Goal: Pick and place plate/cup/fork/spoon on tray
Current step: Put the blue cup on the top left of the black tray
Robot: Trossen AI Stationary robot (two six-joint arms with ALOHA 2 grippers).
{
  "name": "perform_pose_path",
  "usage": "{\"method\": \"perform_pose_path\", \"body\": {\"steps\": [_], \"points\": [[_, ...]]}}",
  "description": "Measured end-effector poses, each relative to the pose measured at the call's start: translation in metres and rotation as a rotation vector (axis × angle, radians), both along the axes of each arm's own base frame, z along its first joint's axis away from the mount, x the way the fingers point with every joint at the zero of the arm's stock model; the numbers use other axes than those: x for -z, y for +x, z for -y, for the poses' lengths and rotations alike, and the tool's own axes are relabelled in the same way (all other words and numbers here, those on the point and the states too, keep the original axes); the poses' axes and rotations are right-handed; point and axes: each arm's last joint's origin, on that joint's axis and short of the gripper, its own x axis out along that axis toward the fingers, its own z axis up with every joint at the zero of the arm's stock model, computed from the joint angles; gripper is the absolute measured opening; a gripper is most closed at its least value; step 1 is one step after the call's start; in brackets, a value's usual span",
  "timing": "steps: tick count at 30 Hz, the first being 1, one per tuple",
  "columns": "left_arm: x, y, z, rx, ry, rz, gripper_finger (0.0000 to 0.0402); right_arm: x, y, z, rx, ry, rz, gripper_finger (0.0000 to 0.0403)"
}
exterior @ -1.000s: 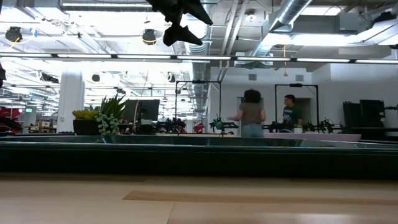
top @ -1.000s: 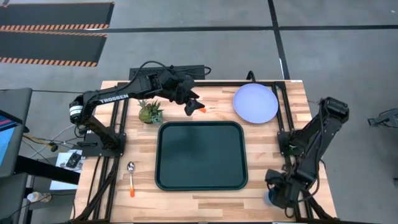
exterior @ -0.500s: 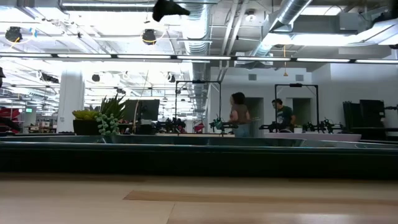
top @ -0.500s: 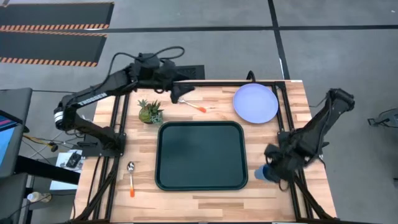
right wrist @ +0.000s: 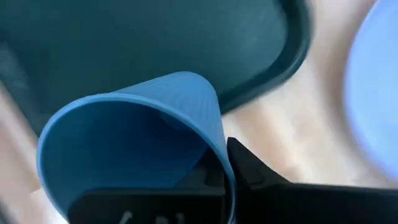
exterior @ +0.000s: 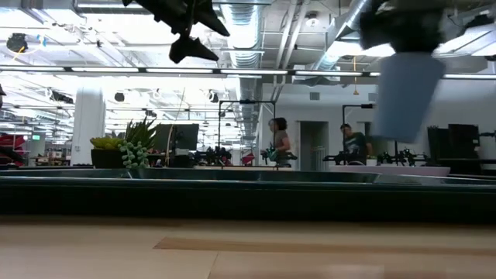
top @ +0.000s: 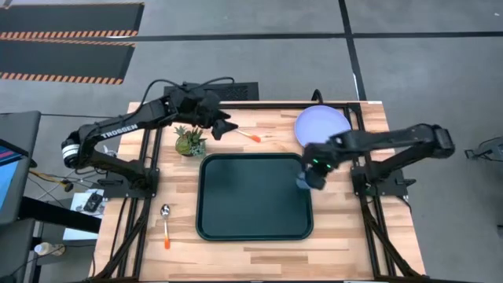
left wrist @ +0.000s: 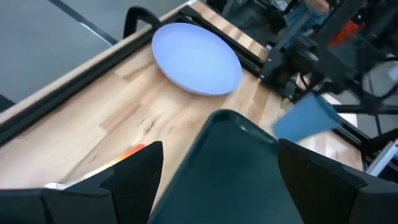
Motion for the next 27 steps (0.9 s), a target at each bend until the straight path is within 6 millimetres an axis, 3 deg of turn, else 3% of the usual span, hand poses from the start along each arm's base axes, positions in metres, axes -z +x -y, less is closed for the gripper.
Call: {"method": "perform_pose_path", "body": {"steps": [8,12,19,27], "points": [[0.000,0.001,0.002,0.013,0.012,0.000,0.0300,0.021,0.062,0.030,-0.190,-0.117,-0.039,0.0016],[0.000,0.001,0.002,0.014,0.012,0.000,0.0300,0.033,0.081,0.037,-0.242,-0.131,-0.052,0.0016],[0.000,0.001,0.002,0.013,0.012,-0.001,0.0300,0.046,0.098,0.041,-0.302,-0.116,-0.098,0.0020],[0.001,0.001,0.002,0.013,0.008,-0.010,0.0300,0.049,0.100,0.041,-0.333,-0.070,-0.084,0.0045]]}}
